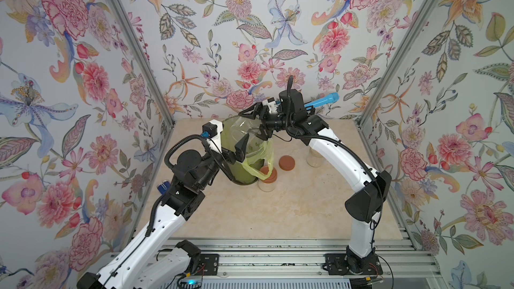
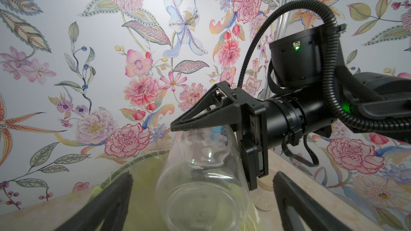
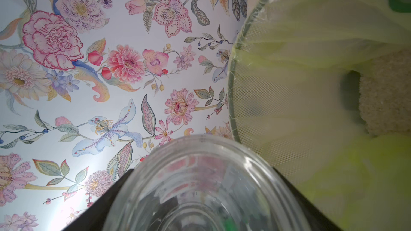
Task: Empty moldy rice from jars
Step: Place the jar at the center of the board.
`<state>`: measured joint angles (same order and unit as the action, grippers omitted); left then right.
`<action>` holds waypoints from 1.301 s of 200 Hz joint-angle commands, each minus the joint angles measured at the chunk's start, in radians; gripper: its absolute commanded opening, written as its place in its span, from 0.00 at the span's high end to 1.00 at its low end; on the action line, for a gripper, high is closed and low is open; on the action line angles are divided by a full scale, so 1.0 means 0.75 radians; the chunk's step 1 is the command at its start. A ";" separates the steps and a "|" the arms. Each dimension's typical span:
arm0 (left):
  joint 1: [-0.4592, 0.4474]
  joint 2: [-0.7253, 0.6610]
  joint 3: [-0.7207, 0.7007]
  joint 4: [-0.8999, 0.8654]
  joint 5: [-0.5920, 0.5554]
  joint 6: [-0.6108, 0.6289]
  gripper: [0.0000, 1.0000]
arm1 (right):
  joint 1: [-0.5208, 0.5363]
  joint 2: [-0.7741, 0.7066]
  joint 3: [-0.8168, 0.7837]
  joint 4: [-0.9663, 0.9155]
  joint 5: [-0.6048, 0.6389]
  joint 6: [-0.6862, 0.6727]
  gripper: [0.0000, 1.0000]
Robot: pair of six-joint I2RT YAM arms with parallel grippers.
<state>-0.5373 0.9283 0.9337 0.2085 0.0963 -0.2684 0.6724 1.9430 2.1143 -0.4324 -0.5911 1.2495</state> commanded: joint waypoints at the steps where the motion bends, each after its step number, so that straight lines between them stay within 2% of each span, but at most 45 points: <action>1: -0.014 -0.013 0.078 -0.134 -0.021 0.033 0.00 | -0.004 -0.001 0.102 -0.055 -0.016 -0.136 1.00; 62: -0.014 -0.060 0.144 -0.357 -0.027 0.007 0.00 | -0.024 -0.085 0.113 -0.223 0.076 -0.396 1.00; 67: -0.014 -0.065 0.146 -0.375 -0.034 0.003 0.00 | -0.064 -0.097 0.110 -0.238 0.090 -0.419 1.00; 85: -0.015 -0.088 0.148 -0.452 -0.056 -0.008 0.00 | -0.072 -0.149 0.074 -0.281 0.139 -0.492 1.00; 175: -0.014 -0.221 0.055 -0.687 -0.048 -0.090 0.00 | -0.074 -0.556 -0.409 -0.283 0.468 -0.728 1.00; 226: -0.015 -0.301 -0.022 -0.792 -0.040 -0.121 0.00 | -0.042 -0.751 -0.655 -0.286 0.691 -0.798 1.00; 260: -0.014 -0.377 -0.091 -0.831 -0.028 -0.172 0.00 | 0.066 -0.845 -0.791 -0.294 0.857 -0.835 1.00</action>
<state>-0.5373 0.6884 0.9020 -0.3702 0.0677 -0.3553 0.6792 1.3788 1.5677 -0.6819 -0.0738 0.6651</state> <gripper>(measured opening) 0.996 0.884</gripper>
